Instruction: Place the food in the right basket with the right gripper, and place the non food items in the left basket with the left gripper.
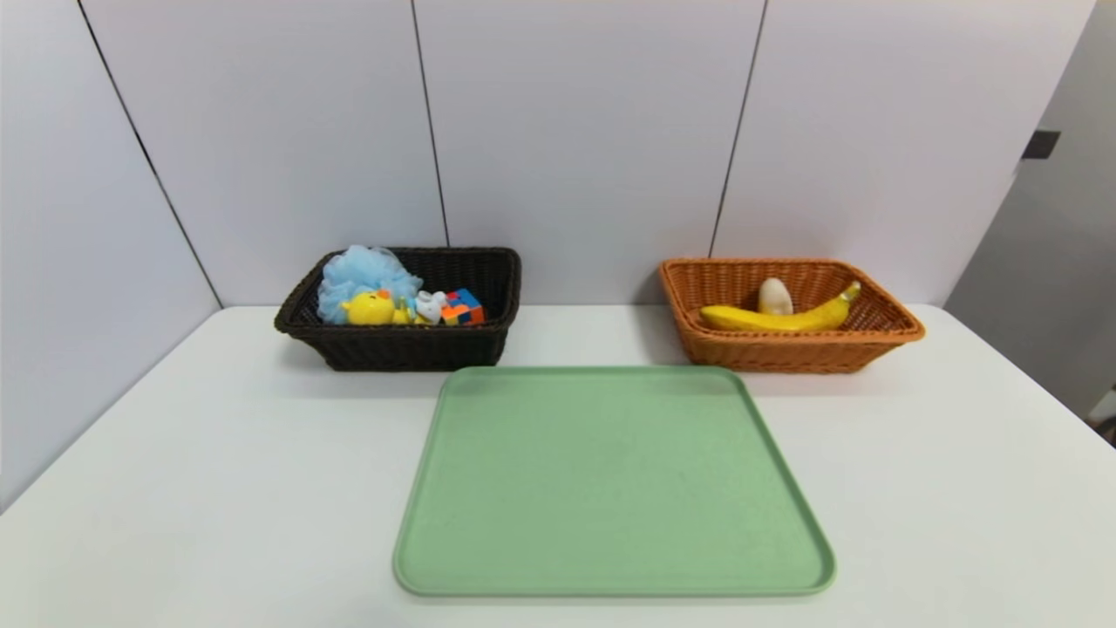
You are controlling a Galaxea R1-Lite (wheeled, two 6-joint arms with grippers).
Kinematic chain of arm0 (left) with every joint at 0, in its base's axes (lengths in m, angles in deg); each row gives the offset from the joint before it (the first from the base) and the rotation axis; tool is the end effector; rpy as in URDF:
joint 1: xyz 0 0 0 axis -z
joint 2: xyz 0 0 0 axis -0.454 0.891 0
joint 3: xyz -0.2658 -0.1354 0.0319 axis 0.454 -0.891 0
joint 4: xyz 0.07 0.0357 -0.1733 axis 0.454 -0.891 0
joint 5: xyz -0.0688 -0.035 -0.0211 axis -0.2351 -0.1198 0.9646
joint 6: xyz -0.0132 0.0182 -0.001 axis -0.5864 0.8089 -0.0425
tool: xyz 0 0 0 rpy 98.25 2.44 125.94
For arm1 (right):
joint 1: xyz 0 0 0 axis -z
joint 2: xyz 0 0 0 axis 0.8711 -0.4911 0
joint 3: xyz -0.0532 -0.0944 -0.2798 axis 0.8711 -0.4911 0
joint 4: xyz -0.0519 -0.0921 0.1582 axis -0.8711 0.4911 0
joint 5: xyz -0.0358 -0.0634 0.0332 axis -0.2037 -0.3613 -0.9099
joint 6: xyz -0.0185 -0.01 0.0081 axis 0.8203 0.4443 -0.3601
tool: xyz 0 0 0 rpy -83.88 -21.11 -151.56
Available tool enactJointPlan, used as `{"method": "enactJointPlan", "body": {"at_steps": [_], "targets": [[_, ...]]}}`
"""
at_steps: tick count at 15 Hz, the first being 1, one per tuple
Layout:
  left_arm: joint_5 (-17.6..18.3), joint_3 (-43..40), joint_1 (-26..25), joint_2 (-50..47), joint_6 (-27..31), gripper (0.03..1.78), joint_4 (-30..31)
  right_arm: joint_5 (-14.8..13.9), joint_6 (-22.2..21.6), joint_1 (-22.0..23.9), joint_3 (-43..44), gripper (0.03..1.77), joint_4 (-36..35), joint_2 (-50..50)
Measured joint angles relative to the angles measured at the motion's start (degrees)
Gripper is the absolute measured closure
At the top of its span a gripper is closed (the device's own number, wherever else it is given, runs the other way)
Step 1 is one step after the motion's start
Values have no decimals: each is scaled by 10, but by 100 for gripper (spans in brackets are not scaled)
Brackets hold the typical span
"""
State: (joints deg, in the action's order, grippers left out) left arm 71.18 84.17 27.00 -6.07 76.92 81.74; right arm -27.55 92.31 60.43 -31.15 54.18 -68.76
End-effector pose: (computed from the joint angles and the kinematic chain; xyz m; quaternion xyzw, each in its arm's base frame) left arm -0.0256 0.0038 0.0925 0.0838 -0.0556 0.0884 0.9910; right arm -0.0235 0.0008 0.0791 -0.0781 -0.0138 0.0196 0.9967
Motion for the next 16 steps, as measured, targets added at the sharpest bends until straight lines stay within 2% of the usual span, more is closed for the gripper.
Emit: {"method": "enactJointPlan", "body": {"at_steps": [3,5,6,13,16], "targets": [[52,-3,0,0,-25,12,-26,-5,-26,0,-3,10,16,0],[105,-9,0,0,-41,12,-52,-8,-32,0,-4,10,16,0],[111,-10,0,0,-54,12,-58,-9,-33,0,-4,10,16,0],[90,-13,0,0,-123,12,-56,-12,-34,0,-4,10,16,0],[89,-13,0,0,-127,12,-56,-10,-34,0,-4,10,16,0]]}}
